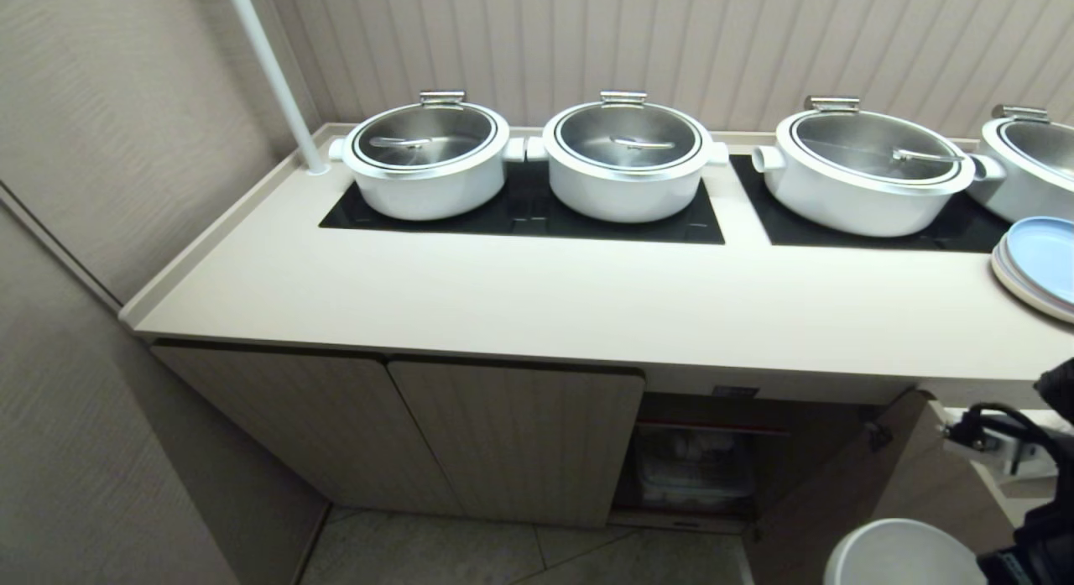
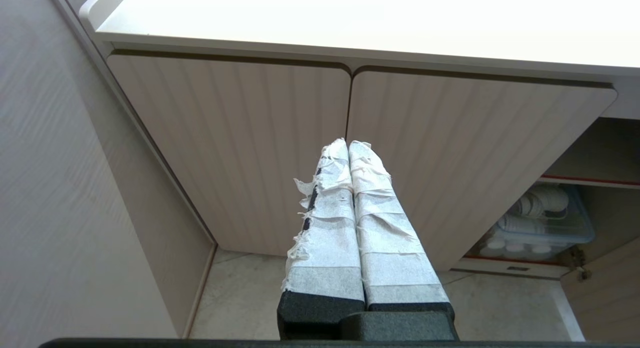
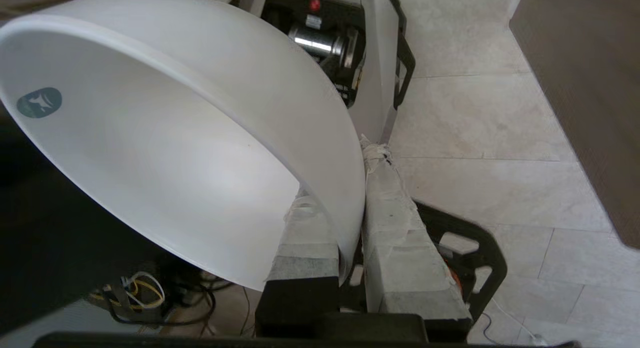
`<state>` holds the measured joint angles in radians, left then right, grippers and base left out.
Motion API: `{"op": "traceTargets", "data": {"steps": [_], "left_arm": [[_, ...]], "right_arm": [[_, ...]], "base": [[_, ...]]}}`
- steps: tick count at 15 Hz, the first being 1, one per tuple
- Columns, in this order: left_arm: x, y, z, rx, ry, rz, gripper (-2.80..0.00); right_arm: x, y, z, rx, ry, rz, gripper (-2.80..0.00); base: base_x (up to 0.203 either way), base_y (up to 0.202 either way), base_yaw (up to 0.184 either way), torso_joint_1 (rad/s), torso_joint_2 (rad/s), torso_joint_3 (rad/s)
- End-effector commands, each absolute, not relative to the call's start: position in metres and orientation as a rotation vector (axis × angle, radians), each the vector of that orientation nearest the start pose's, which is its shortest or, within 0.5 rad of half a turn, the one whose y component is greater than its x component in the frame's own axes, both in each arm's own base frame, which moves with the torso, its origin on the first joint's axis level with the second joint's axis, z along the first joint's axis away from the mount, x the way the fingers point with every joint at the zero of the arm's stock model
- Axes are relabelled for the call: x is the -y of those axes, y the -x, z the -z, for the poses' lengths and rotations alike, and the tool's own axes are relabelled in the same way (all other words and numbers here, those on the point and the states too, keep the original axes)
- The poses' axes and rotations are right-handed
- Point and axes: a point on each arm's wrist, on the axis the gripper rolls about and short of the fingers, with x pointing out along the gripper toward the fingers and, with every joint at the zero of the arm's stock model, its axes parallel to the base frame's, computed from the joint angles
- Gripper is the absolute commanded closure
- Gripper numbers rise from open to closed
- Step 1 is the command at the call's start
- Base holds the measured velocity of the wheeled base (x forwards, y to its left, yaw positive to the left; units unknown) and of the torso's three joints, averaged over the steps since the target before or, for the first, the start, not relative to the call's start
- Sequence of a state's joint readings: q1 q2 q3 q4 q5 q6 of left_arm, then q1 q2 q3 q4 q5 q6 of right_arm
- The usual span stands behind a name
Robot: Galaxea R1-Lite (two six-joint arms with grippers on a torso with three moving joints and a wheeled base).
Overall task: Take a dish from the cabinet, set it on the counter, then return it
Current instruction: Place it on the table
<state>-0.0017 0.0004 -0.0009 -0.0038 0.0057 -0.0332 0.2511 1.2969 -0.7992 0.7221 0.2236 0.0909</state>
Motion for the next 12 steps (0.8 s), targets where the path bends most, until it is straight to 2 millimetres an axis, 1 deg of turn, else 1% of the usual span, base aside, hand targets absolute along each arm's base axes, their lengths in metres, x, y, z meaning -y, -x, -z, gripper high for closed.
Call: {"op": "traceTargets", "data": {"steps": [1,4,7,10,12], "left_arm": [[0.000,0.023,-0.076,0.005,0.034,-0.005,0.00],[0.000,0.023,-0.076,0.005,0.034,-0.005,0.00],[0.000,0.023,-0.076,0.005,0.034,-0.005,0.00],[0.000,0.023,-0.076,0.006,0.034,-0.005,0.00],[0.000,0.023,-0.076,0.005,0.034,-0.005,0.00]], "right_arm": [[-0.047,-0.162,-0.177,-1.274,-0.063,-0.354,0.00],[-0.056,-0.197,-0.186,-1.261,-0.083,-0.343,0.00],[-0.067,-0.239,-0.198,-1.240,-0.147,-0.301,0.00],[-0.075,-0.273,-0.205,-1.255,-0.216,-0.251,0.00],[-0.082,-0.298,-0.213,-1.264,-0.283,-0.203,0.00]], "base": [[0.000,0.000,0.000,0.000,0.00,0.000],[0.000,0.000,0.000,0.000,0.00,0.000],[0.000,0.000,0.000,0.000,0.00,0.000],[0.000,0.000,0.000,0.000,0.00,0.000],[0.000,0.000,0.000,0.000,0.00,0.000]]}}
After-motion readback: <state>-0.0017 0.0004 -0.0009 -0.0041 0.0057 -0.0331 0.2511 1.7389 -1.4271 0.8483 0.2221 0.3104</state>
